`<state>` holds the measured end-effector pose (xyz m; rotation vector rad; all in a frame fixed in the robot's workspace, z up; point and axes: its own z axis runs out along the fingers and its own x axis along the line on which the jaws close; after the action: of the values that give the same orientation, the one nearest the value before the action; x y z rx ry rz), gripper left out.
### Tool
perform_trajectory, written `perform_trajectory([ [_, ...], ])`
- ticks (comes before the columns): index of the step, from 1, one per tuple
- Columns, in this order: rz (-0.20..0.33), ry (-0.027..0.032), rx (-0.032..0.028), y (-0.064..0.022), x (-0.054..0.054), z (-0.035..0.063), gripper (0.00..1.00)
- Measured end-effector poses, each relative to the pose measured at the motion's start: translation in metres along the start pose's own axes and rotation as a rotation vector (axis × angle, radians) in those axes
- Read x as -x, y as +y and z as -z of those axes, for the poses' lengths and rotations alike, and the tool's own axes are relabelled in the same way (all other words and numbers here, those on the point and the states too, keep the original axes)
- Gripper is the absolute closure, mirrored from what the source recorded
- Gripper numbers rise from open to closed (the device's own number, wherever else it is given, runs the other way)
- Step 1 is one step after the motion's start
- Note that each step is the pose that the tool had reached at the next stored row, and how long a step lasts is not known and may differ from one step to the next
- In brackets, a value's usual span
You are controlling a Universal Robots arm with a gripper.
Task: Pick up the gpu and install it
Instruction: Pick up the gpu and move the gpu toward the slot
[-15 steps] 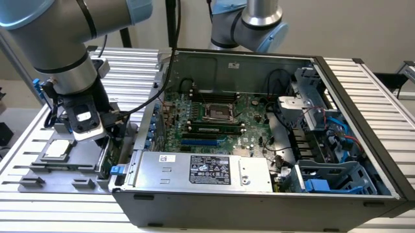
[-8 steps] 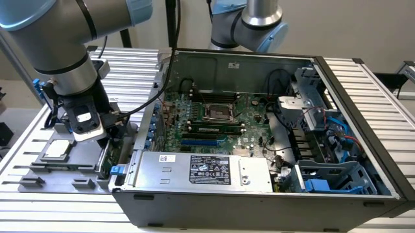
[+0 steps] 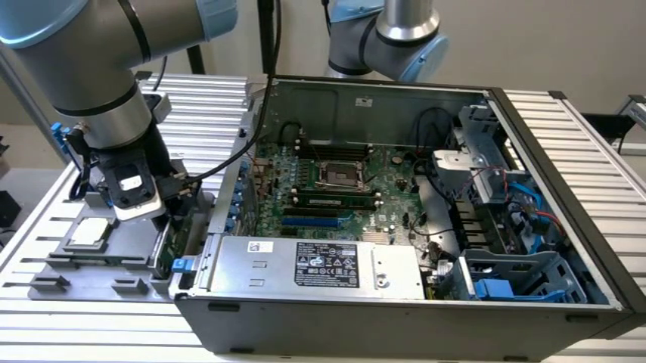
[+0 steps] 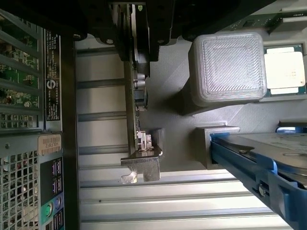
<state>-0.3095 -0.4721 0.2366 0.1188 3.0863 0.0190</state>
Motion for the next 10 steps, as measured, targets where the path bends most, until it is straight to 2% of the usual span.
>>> perform_trajectory([
  [10, 0.001, 0.0003, -0.0001, 0.0000, 0.0000, 0.0001, 0.73],
])
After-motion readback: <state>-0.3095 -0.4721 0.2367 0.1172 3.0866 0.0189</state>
